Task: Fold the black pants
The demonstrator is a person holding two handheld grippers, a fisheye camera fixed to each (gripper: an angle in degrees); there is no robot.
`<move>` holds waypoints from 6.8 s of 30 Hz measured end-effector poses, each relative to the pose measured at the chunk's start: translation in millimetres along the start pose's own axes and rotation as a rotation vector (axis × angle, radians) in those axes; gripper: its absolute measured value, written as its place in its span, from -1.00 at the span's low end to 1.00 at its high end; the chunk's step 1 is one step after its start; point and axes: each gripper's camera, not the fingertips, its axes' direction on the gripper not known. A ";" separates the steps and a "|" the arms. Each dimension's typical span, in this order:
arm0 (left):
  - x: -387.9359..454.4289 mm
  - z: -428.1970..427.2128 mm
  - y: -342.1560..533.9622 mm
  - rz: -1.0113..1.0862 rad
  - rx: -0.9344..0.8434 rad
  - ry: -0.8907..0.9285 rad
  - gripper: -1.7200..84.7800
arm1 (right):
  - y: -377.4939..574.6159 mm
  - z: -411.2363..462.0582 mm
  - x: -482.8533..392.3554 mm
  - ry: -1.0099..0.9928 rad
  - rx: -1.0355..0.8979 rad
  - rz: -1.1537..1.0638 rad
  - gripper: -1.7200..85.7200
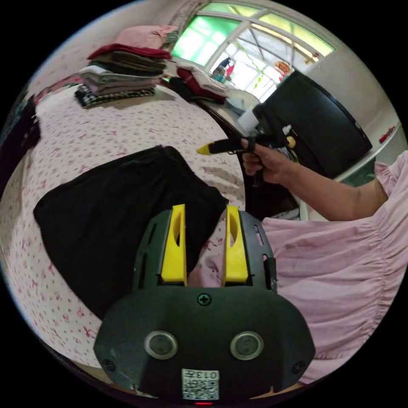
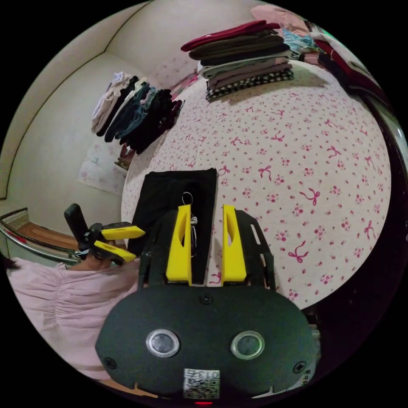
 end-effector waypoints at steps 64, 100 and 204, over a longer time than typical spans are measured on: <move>-259.3 -51.1 215.7 -0.585 0.283 0.536 -0.61 | 43.4 43.9 -401.6 0.072 -0.322 -0.723 -0.95; -189.8 -81.2 217.0 -0.339 0.028 0.003 -0.90 | 76.4 100.2 -495.9 0.187 -0.449 -1.019 -0.95; 159.4 -76.8 -216.8 0.539 0.341 -0.471 -0.97 | 32.6 -237.8 -83.9 0.651 0.641 -0.701 -0.96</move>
